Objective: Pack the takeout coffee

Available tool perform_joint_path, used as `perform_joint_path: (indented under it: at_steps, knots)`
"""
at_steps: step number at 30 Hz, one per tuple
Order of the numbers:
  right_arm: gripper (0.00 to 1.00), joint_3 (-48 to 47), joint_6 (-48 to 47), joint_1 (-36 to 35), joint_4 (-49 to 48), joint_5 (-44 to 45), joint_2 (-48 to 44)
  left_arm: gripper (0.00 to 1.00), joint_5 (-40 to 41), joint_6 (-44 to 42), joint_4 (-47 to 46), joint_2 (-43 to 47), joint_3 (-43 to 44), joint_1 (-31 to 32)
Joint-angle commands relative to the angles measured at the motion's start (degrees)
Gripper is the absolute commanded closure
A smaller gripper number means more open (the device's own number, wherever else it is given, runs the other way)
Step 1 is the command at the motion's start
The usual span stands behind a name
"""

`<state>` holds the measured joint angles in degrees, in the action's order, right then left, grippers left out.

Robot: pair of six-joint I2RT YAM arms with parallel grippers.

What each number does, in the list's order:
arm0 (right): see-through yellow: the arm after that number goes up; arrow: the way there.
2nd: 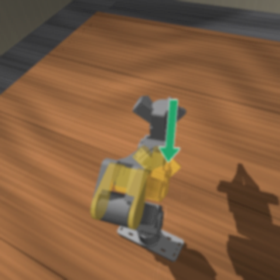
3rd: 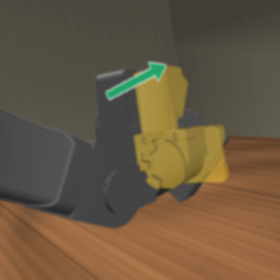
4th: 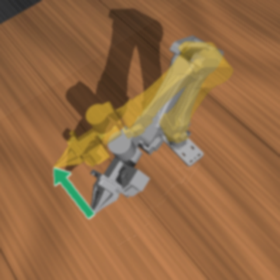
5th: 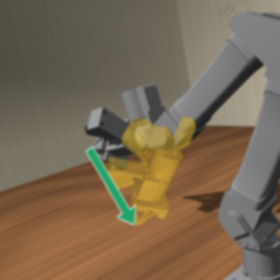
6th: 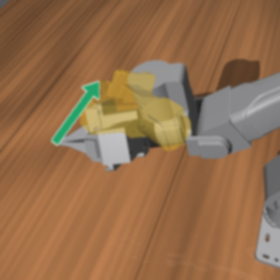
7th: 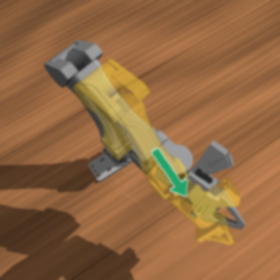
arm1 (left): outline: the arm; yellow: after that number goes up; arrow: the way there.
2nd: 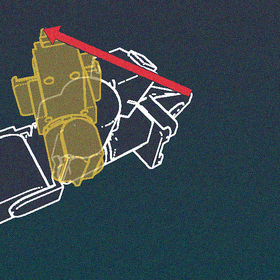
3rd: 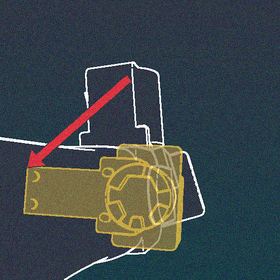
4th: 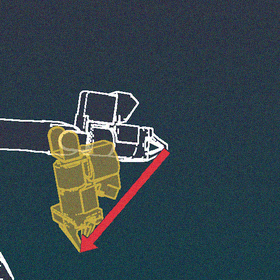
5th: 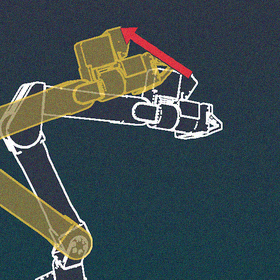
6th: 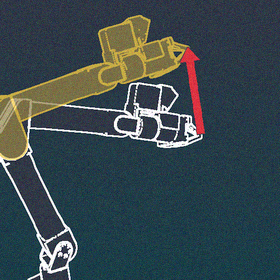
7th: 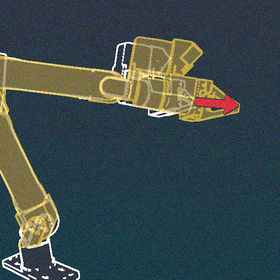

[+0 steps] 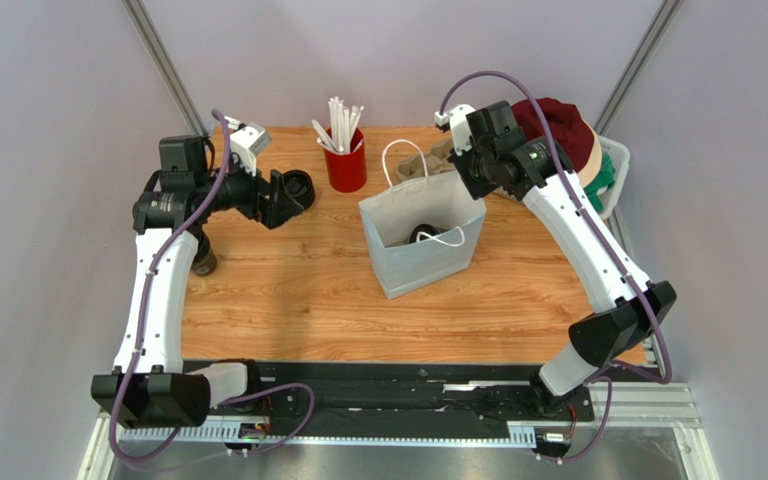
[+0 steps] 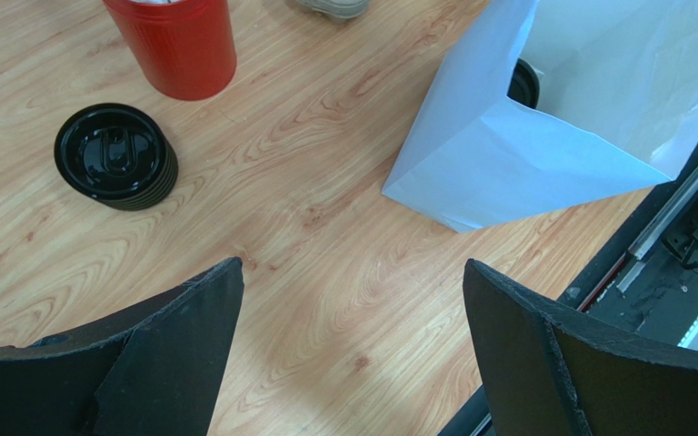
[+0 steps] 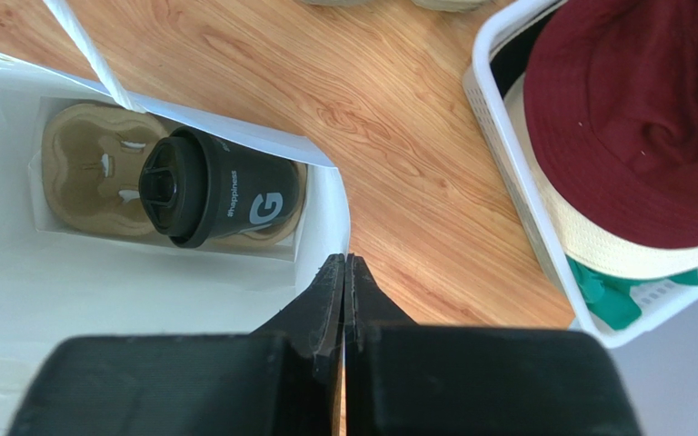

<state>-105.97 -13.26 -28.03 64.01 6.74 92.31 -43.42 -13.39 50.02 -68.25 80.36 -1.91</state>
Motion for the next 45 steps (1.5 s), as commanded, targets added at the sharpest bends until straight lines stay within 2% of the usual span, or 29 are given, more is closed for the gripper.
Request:
perform_joint_path:
  at_steps: [1,8,17,18,20,21,23,25,27,33,37,45]
  knots:
    - [1.0,2.17,1.48,0.26,-0.99,4.76,-4.15,0.01,-0.17,-0.33,-1.68,-3.2,5.85,-0.2]
    - [1.0,6.3,1.04,0.43,-1.17,8.28,-7.14,0.01,5.96,1.43,-4.58,-13.11,15.87,1.73]
    - [1.0,10.96,0.42,1.66,-1.34,8.02,-10.13,0.01,12.04,0.38,-4.76,-28.41,30.2,7.79]
    - [0.97,10.88,0.25,1.75,-1.34,7.5,-10.48,0.01,12.3,0.21,-4.58,-29.48,31.08,8.15]
    - [0.83,10.35,0.07,1.75,-1.43,7.06,-11.36,0.01,12.57,-0.06,-4.41,-32.28,33.28,9.2]
    - [0.65,10.09,-0.1,1.75,-1.43,6.36,-11.63,0.01,12.66,-0.32,-4.23,-33.17,33.89,9.56]
    - [0.49,9.56,-0.89,1.75,-1.69,5.83,-12.86,0.01,13.36,-1.02,-3.62,-35.27,35.39,10.95]
    - [0.4,9.38,-1.77,1.84,-2.48,4.42,-14.43,0.01,14.23,-2.6,-3.18,-36.34,36.18,12.1]
    - [0.36,9.38,-2.12,1.93,-3.27,3.11,-15.58,0.01,15.99,-4.01,-3.09,-37.83,36.45,13.95]
    - [0.35,12.89,-4.14,2.19,-6.96,-2.34,-22.26,0.01,21.0,-5.6,-2.21,-43.54,39.7,17.2]
    - [0.35,15.26,-5.37,3.15,-8.98,-4.28,-26.56,0.09,22.94,-5.25,-2.56,-47.05,41.54,17.64]
    - [0.35,18.17,-4.94,6.05,-10.13,-8.93,-31.58,0.13,23.91,-4.02,-7.12,-47.68,40.14,17.64]
